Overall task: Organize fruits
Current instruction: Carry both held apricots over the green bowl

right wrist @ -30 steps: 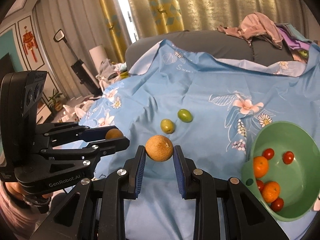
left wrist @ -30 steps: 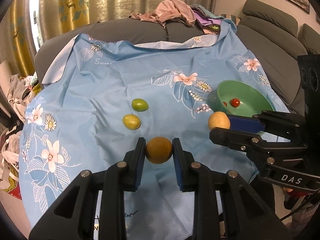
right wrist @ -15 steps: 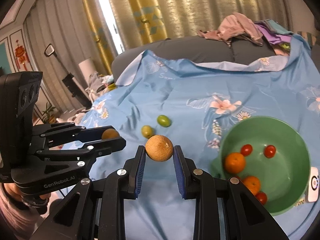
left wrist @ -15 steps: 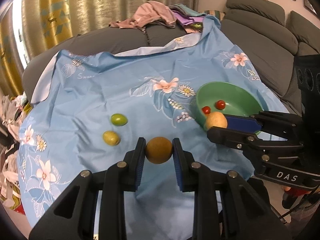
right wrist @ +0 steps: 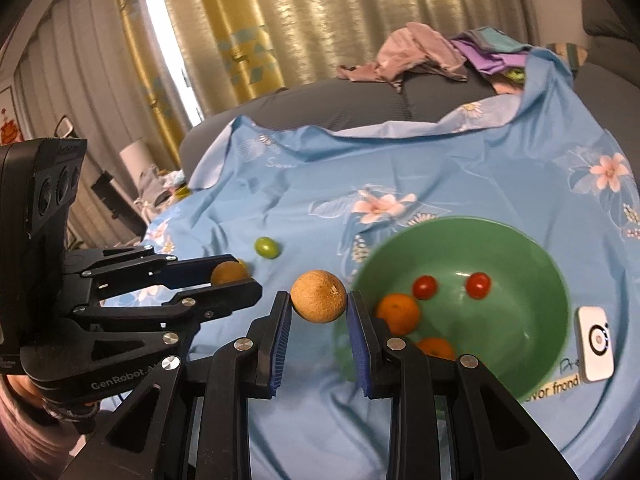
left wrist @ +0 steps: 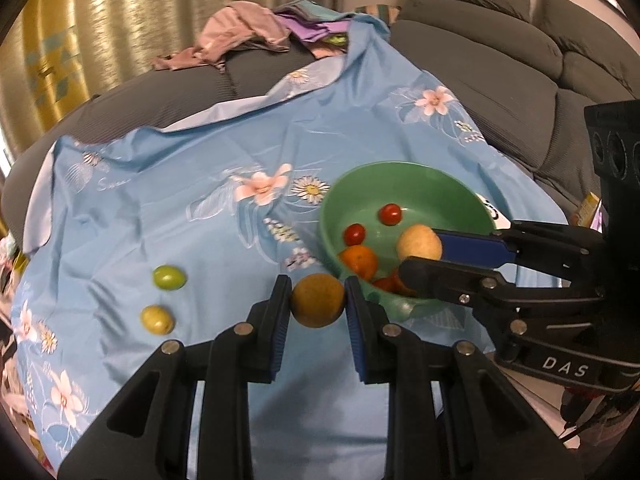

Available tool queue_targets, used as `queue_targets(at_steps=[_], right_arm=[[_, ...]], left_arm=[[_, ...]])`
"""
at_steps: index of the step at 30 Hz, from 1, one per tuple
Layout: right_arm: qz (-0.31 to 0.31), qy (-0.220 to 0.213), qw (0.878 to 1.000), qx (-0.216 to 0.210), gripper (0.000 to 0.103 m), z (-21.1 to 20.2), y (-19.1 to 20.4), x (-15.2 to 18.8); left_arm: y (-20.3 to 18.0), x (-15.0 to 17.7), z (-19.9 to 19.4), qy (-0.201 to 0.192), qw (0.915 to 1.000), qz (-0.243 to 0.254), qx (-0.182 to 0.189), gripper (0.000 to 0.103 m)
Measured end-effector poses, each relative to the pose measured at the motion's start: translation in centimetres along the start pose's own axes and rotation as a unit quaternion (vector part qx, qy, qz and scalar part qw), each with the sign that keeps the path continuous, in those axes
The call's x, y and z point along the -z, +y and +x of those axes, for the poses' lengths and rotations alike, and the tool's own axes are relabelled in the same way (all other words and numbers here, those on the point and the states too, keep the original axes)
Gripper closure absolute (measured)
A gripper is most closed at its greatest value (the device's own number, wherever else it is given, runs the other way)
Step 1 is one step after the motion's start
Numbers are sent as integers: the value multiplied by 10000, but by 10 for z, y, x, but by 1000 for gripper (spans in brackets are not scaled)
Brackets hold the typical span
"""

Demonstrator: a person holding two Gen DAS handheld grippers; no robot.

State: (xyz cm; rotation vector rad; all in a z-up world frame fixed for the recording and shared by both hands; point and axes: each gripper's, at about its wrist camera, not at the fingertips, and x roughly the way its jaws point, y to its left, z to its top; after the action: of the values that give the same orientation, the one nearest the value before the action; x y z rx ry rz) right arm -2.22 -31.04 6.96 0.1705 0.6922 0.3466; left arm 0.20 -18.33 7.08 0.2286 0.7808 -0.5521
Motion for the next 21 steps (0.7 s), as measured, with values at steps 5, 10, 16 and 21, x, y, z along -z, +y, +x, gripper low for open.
queue_targets(at_steps=[5, 10, 16, 21], right_arm=[[137, -23, 9999, 93, 73, -2, -14, 1], [273, -39, 9994, 195, 73, -4, -30, 4], [446, -63, 9985, 323, 73, -6, -47, 8], [605, -58, 9973, 412, 73, -7, -62, 12]], left_arm=[[-14, -8, 13, 85, 9998, 171, 113, 76], [-24, -13, 25, 166, 9993, 290, 184, 76], [-34, -18, 40, 296, 9985, 398, 224, 76], [-41, -21, 55, 429, 9975, 481, 273, 76]])
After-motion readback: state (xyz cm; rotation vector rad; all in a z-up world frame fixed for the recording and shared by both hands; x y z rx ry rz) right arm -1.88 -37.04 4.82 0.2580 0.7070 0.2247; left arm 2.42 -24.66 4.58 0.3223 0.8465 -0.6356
